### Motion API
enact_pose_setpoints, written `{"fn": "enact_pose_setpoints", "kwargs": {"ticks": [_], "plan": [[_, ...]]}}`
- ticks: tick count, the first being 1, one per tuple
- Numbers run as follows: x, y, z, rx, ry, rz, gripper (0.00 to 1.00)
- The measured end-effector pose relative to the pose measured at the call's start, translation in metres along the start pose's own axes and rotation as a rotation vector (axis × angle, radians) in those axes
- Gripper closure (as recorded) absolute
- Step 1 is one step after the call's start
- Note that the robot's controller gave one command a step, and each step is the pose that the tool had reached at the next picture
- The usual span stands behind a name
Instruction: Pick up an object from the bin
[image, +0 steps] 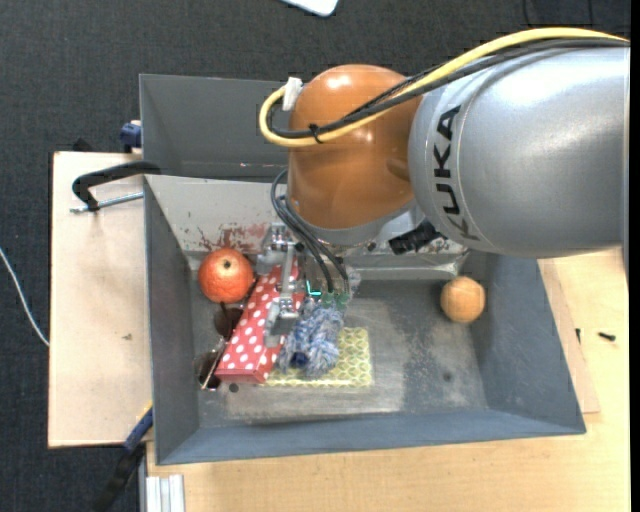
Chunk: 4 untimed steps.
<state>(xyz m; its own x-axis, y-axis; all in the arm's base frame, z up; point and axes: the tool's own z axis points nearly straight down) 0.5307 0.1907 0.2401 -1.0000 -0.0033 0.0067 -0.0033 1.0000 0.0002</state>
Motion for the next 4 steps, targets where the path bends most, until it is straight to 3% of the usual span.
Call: {"fn": "enact_pose_setpoints", "kwargs": {"ticks": [1,2,3,4], "plan": [[-0.002,-0.001,-0.004,-0.002,-0.008,0.002,0.0],[0.006,-0.003,0.041,-0.003,-0.014,-0.052,0.0],[0.008,-0.001,0.155,-0.014,-0.015,0.028,1.0],[0.009,-0.004,0.158,-0.01,-0.014,0.03,0.0]]}}
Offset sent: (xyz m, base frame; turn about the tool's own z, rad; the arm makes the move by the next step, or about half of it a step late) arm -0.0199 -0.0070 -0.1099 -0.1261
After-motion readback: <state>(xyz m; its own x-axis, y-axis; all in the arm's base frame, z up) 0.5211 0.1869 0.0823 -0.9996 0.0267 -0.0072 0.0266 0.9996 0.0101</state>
